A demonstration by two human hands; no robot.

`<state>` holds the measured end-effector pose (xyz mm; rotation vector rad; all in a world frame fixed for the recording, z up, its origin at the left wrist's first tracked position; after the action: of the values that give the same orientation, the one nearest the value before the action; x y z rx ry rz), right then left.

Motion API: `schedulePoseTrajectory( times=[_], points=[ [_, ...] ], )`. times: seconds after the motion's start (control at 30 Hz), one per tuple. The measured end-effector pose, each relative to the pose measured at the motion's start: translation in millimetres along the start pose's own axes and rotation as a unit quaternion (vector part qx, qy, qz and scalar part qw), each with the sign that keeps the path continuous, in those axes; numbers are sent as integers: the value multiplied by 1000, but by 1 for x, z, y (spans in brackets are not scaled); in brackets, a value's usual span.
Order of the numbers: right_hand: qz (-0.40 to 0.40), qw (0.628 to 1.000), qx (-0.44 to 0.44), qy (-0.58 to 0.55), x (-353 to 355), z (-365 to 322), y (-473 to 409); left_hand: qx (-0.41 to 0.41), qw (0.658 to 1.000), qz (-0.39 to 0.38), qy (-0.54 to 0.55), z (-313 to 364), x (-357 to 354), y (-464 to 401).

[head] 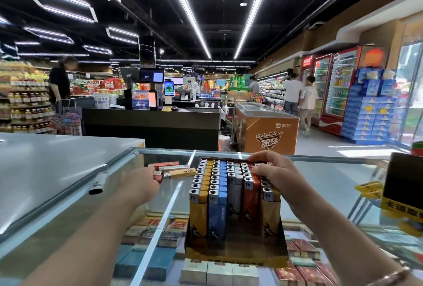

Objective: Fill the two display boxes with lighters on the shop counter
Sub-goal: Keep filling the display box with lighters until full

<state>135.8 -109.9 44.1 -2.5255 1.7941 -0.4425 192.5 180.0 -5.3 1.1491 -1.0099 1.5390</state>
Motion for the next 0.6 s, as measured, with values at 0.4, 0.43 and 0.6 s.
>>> schedulePoseTrajectory(
  times=[0.4,0.43,0.6],
  points=[
    [16,999,21,30,3,0,-4,-19,992,-105,72,-2,-1,7],
    [16,999,23,30,3,0,-4,-19,990,-121,76,-2,-3,8],
    [12,999,24,35,1,-2,-3,-31,994,-80,60,-4,2,8]
  ],
)
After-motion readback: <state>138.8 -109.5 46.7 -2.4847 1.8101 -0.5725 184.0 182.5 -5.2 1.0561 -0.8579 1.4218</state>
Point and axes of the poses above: each hand's wrist, its own y-axis away from the middle knuckle, its own x-axis out of the back of the hand, z = x × y, the point moved 7 cm from there along -y, towards the middle knuckle, and after that the axes turned 14 degrees about -z, right-handed, at the moved point
